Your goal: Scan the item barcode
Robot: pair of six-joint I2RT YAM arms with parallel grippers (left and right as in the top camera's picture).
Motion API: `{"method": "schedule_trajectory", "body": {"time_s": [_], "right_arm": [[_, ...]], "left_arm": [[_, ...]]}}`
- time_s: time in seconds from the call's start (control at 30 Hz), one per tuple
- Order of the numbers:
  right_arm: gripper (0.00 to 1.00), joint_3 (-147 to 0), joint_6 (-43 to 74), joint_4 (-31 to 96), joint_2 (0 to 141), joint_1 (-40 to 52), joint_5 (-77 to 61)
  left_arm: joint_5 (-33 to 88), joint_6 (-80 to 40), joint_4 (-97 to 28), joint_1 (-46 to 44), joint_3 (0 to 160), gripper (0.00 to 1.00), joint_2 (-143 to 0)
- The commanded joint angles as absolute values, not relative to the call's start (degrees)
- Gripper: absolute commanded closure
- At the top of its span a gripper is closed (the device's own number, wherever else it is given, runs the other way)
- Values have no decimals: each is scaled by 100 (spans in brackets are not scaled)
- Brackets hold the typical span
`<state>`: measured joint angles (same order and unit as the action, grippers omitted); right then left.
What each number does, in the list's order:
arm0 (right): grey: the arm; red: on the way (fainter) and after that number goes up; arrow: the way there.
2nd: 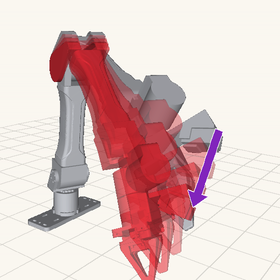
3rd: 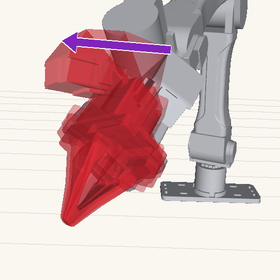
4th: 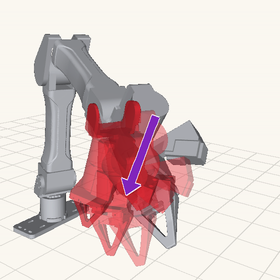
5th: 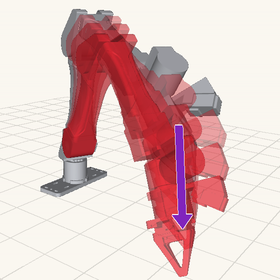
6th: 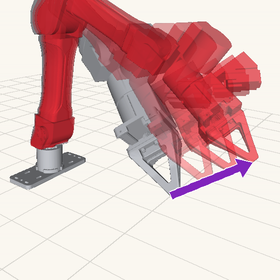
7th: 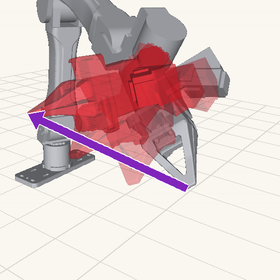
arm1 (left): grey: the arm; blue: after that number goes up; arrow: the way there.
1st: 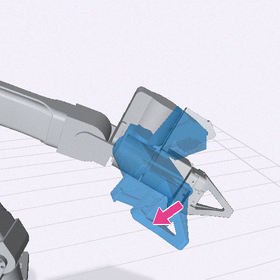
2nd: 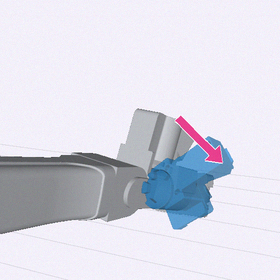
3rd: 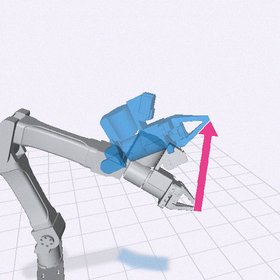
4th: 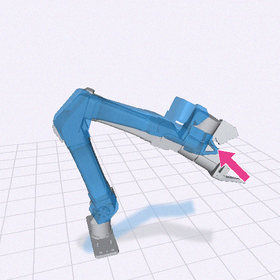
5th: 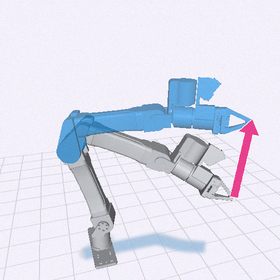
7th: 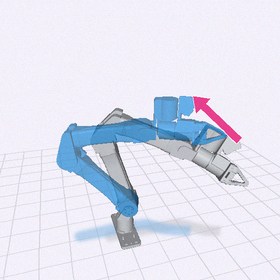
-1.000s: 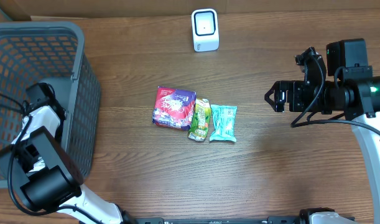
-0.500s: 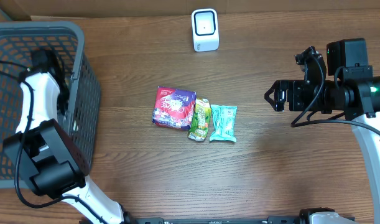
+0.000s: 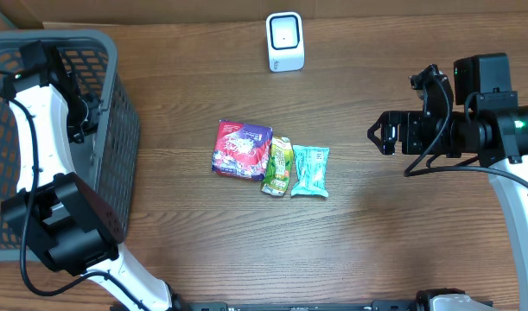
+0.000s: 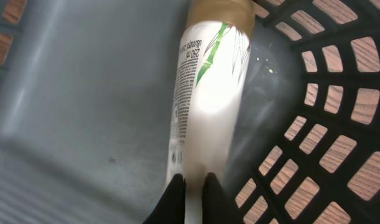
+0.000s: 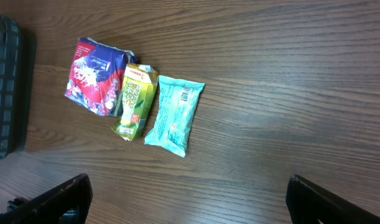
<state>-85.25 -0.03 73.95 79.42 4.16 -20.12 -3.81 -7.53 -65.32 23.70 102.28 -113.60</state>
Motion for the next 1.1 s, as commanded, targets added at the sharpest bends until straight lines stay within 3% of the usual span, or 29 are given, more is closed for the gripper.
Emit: {"method": "schedule_trajectory", "body": {"time_s": [0.0,0.13,0.3,0.37,0.53,0.9,1.07], "right_arm": [[0,-8497,-47,7367,7948,445,-2005],[0,-8497,-49,7367,7948,445,-2003],[0,-8495,-49,7367,7948,445,-2005],[0,-8497,-49,7365,7948,445,-2005],[0,-8497,-49,7360,7948,445,-2005],[0,-8497,-49,7363,7948,445,-2005],[0,-8497,-49,7363,7948,445,-2003]], "left_arm": [[-294,-1157,-6600,2388,10326,96,-11380],[-290,-1350,-6451,2388,10003,92,-11410],[-121,-1439,-5894,2386,9216,64,-11410],[-123,-1433,-5767,2386,8982,58,-11410],[-200,-1063,-5505,2386,8532,52,-11410],[-1299,-593,-4692,2397,7944,24,-11410],[-1568,-434,-4449,2399,7905,24,-11410]]}}
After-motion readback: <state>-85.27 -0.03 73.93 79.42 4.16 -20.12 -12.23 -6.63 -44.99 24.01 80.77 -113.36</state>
